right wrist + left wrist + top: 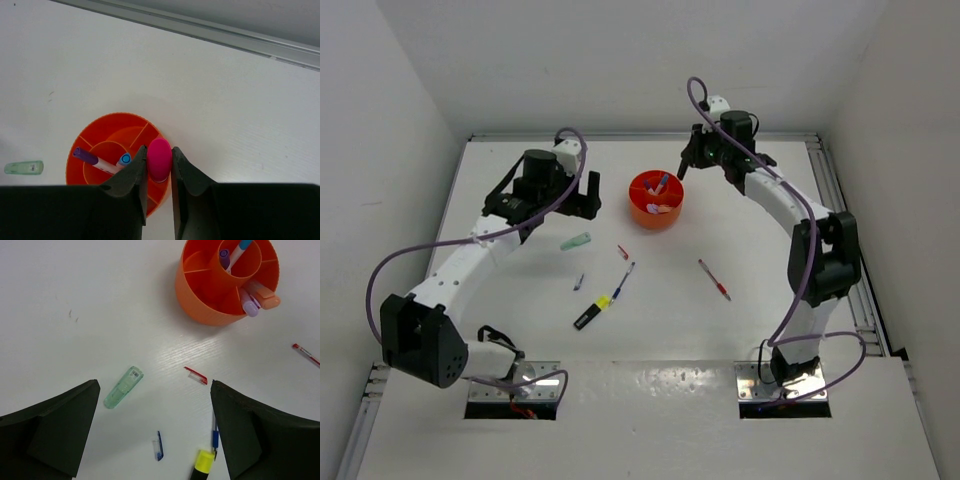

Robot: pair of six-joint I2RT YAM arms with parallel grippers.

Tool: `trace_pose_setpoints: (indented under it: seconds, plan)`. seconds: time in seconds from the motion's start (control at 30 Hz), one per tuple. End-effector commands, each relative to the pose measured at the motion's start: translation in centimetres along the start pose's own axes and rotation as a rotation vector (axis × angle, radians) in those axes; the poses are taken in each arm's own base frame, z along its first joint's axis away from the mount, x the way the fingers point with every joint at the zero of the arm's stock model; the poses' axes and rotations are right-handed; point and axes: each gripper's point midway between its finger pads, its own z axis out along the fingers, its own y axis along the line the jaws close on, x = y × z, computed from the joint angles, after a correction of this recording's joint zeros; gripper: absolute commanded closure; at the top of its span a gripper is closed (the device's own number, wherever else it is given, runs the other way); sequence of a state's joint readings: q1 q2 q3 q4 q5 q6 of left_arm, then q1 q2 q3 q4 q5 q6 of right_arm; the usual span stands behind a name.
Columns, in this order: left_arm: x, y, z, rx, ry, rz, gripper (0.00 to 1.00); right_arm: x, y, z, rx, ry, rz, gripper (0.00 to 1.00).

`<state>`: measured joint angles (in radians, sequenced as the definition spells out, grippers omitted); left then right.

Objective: Sort the stationery into containers
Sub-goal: Place the pen in the storage box.

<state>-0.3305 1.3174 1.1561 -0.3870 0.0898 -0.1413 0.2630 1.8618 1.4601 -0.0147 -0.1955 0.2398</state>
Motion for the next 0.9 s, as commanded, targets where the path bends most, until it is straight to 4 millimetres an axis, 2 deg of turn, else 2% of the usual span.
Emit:
trace_pose_setpoints:
  seconds: [0.0,0.43,0.6,0.7,0.73,0.8,0.83,0.87]
  plan:
    - [-0.5,0.4,0.4,0.012,-0.023,-0.005,0.00,-4.0,0.6,0.3,-0.040,-0.114,-0.001,1.00]
    - [1.2,1.9,1.5,0.008,0.036,-0.024,0.00,-0.7,1.3,2.4,-0.073,-0.034,0.040,1.00]
    - [3.2,1.9,1.9,0.021,0.121,-0.006,0.00,0.5,1.8,3.1,-0.101,0.003,0.071,0.91]
    - [4.5,1.8,1.7,0.035,0.160,0.034,0.00,0.5,2.0,2.9,-0.103,0.013,0.093,0.76]
    - [4.9,1.7,1.6,0.046,0.172,0.070,0.00,0.5,2.0,2.8,-0.102,0.016,0.097,0.65]
    - [6.1,0.6,1.1,0.109,0.216,0.162,0.00,0.0,2.1,2.2,-0.100,0.009,0.107,0.50]
    - [6.9,0.1,0.8,0.141,0.247,0.180,0.01,0.1,2.3,1.7,-0.098,0.025,0.113,0.49]
    - [7.7,-0.3,0.5,0.170,0.270,0.207,0.03,-0.5,2.5,1.0,-0.096,0.015,0.115,0.48]
